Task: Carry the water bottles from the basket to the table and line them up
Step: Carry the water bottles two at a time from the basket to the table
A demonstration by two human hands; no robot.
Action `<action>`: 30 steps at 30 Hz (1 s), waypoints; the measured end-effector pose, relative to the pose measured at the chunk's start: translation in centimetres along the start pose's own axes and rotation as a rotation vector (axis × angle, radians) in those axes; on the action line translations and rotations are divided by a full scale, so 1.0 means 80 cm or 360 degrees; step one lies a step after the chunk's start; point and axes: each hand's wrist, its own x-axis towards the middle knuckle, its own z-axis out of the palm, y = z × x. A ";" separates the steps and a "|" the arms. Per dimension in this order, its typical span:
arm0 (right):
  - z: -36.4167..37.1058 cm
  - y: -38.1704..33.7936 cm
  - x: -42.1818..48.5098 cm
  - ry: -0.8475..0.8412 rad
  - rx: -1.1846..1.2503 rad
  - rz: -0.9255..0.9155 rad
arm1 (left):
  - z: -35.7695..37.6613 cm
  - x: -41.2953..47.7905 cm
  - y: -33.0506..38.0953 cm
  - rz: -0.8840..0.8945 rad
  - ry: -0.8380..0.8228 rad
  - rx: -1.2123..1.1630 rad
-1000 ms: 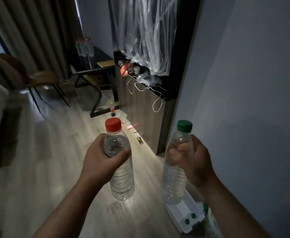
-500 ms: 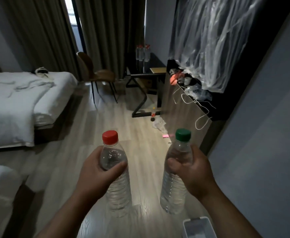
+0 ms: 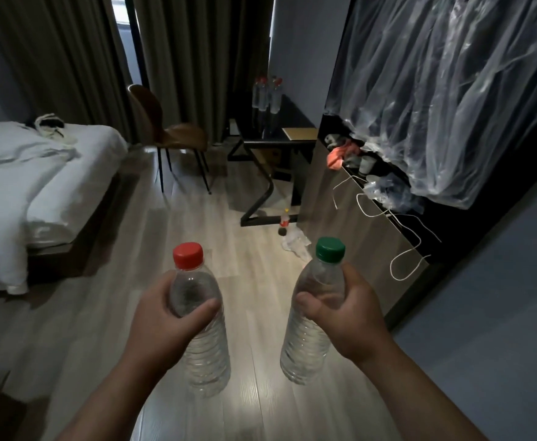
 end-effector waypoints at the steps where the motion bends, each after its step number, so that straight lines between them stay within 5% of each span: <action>1: 0.001 0.003 0.015 0.0019 -0.0005 0.0015 | 0.003 0.020 -0.003 0.0005 -0.0020 0.0001; 13: -0.030 0.076 0.206 0.0081 0.0064 0.0054 | 0.126 0.215 -0.016 0.0085 -0.0225 0.0107; 30: -0.025 0.126 0.553 -0.0196 0.0118 -0.0125 | 0.209 0.492 -0.042 0.0027 0.0115 0.0074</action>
